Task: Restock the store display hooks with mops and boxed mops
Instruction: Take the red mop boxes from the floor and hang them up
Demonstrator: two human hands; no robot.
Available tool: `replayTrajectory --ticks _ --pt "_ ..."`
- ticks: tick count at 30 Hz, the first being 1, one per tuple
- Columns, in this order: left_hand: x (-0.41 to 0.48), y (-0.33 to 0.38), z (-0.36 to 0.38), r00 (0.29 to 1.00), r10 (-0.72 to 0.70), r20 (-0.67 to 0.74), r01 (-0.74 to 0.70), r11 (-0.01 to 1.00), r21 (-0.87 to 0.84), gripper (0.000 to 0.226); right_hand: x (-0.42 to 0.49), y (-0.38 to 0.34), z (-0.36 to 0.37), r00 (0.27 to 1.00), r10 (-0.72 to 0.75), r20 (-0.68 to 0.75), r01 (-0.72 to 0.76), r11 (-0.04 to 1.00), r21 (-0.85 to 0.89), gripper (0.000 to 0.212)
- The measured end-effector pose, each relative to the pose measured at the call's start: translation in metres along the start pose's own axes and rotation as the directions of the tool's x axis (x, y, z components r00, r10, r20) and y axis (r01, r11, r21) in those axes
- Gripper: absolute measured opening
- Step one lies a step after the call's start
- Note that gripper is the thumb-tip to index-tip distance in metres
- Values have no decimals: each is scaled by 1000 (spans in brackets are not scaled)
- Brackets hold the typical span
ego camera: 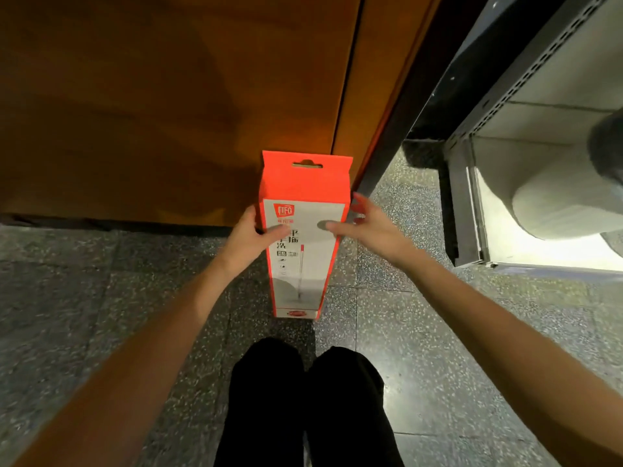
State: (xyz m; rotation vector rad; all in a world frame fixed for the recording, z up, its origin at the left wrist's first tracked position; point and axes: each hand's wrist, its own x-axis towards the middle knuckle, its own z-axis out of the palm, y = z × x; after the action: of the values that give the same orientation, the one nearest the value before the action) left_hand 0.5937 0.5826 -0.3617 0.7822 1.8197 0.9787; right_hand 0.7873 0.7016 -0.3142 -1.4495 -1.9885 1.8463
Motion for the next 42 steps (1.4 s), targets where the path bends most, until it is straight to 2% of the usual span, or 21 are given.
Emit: replayTrajectory --ticks 2,7,13,18,23,28,30,34,36,40,42 --pt "17 -21 5 999 29 28 -28 999 -15 38 23 13 3 999 -33 -6 33 999 14 63" --pt "29 -39 6 998 51 23 -50 998 -23 57 38 24 10 995 -90 39 88 995 54 74" --pt "-13 12 -1 999 33 -42 -30 997 65 68 -12 -15 -5 987 -154 53 153 988 17 59" --pt "-80 127 -30 995 93 -40 -88 991 105 67 -101 -110 -40 978 -206 20 205 976 68 47" --pt "-159 269 -60 989 146 -28 -142 985 92 73 -207 -226 -93 966 -256 -49 257 966 23 51" --pt "-234 418 -59 973 230 27 -232 968 95 67 -330 -322 -162 940 -306 -154 311 950 14 48" --pt "-255 472 -46 954 294 60 -298 951 78 62 -371 -344 -194 913 -342 -222 354 935 16 52" --pt "-295 564 7 879 450 159 -464 883 66 37 -456 -360 -266 826 -387 -410 412 911 -30 36" --pt "-317 599 44 847 485 217 -509 858 64 28 -497 -354 -300 775 -416 -477 422 901 -100 39" --pt "-364 666 141 782 541 310 -578 815 34 22 -588 -320 -381 639 -450 -625 420 884 -207 39" --pt "-387 695 197 747 575 333 -612 791 9 27 -634 -297 -424 584 -475 -659 417 871 -258 36"
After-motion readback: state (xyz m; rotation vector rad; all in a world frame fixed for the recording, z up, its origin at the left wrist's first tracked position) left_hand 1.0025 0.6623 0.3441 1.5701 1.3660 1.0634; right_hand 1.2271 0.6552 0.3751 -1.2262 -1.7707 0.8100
